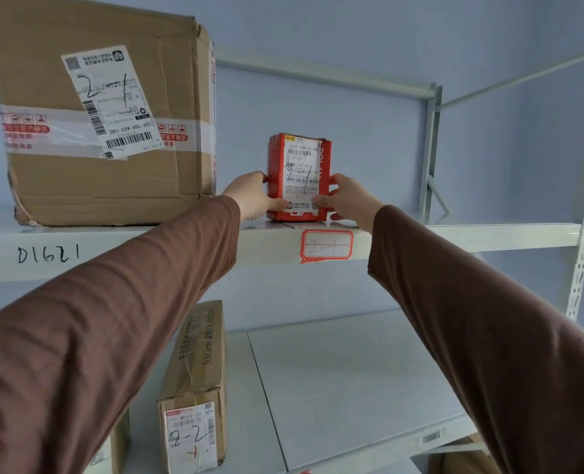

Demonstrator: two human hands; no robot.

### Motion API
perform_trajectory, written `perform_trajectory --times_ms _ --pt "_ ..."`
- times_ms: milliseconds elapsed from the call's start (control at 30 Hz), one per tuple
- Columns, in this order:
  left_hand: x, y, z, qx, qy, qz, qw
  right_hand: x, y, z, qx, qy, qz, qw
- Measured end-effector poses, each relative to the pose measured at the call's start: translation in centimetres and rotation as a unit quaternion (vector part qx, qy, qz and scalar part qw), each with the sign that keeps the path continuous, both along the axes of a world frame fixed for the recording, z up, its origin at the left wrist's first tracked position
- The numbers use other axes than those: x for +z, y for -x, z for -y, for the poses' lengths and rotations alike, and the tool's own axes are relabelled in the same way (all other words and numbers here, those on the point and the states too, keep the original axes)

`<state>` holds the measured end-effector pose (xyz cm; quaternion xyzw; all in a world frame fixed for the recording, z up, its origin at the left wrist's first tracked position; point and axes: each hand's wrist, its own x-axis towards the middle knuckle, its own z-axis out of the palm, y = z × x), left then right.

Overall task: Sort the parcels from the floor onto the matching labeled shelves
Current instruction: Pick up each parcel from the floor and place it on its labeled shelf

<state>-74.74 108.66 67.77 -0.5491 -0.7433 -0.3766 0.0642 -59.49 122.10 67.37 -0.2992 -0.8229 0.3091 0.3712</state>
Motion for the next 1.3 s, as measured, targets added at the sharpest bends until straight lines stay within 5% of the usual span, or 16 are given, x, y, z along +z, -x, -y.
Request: perform_trajectory --times_ms 800,1300 --pt "0.0 -1.2 1.3 0.040 -0.006 0.013 0.999 -0.2 -0.8 1.6 -0.018 0.008 -0.033 0.999" --pt "-1.4 -5.7 8.7 0.018 -0.108 -0.071 0.991 -2.4 -3.8 8.1 -0.042 -0.188 -0.118 0.974"
